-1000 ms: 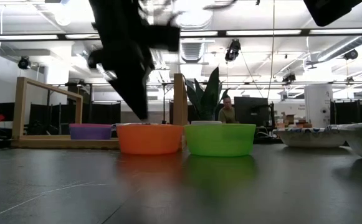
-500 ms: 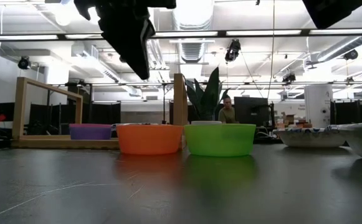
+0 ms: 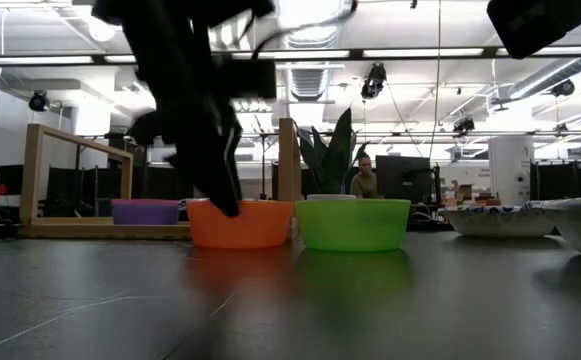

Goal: Place and stack bowls onto a shelf
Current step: Stack the orange bowl on top of the pink bowl on the shelf

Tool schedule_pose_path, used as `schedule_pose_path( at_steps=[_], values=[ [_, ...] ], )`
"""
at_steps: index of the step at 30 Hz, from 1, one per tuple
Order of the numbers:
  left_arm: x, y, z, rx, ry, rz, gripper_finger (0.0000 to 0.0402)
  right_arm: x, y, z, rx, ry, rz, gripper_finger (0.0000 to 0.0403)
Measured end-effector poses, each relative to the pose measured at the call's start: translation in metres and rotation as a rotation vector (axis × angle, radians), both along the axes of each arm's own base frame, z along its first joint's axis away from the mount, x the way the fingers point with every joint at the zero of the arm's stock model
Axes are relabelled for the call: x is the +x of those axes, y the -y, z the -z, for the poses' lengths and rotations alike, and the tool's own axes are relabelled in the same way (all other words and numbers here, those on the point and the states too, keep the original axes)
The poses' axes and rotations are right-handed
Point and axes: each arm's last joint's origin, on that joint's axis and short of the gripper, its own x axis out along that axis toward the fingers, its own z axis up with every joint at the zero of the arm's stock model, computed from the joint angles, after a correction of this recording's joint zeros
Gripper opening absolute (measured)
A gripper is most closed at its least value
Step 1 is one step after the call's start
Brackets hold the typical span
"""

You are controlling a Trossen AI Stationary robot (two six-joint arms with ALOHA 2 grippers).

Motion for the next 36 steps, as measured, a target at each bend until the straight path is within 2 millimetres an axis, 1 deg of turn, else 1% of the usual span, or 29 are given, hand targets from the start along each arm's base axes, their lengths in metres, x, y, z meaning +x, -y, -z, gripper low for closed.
schedule_pose_path(
  at_steps=[3,5,7,10,11,15,18,22,26,29,31,33,36],
  values=[
    [-0.004,-0.009,0.011,-0.003,-0.01,-0.044,0.0147,0.0,0.0,-0.001,0.004,0.004,0.001,0.0183],
    [-0.007,-0.01,0.014,-0.001,-0.024,-0.05,0.0129,0.0,0.0,-0.001,0.008,0.012,0.001,0.0183],
    [-0.009,-0.01,0.017,0.0,-0.03,-0.048,0.0097,0.001,0.0,-0.002,0.005,0.018,-0.002,0.0183],
    [-0.011,-0.01,0.019,-0.003,-0.037,-0.054,0.003,0.001,0.0,-0.002,-0.003,0.025,-0.006,0.0183],
    [-0.011,-0.01,0.019,-0.008,-0.036,-0.059,0.0015,0.001,0.0,-0.002,-0.003,0.025,-0.006,0.0183],
    [-0.008,-0.005,0.013,-0.017,-0.032,-0.055,0.0003,0.001,0.0,-0.002,-0.002,0.026,-0.005,0.0183],
    [-0.007,0.005,-0.001,-0.002,-0.069,-0.016,0.0001,0.001,0.0,-0.002,-0.003,0.025,-0.005,0.0183],
    [-0.01,0.016,-0.03,0.048,-0.167,0.033,0.0001,0.001,0.0,-0.002,-0.004,0.026,-0.006,0.0183],
    [-0.019,0.014,-0.057,0.142,-0.252,0.039,0.0,0.001,0.0,-0.002,-0.004,0.026,-0.006,0.0183],
    [-0.037,0.002,-0.076,0.226,-0.288,0.015,0.0,0.0,0.0,-0.001,-0.005,0.026,-0.006,0.0183],
    [-0.051,-0.01,-0.088,0.255,-0.257,-0.026,0.0,0.0,0.0,0.001,-0.008,0.022,-0.006,0.0183],
    [-0.067,-0.025,-0.097,0.26,-0.219,-0.082,0.0,0.0,0.0,0.002,-0.004,0.034,-0.007,0.0183],
    [-0.092,-0.052,-0.103,0.257,-0.157,-0.188,0.0,0.0,0.0,0.004,-0.009,0.059,-0.014,0.0183]
  ],
)
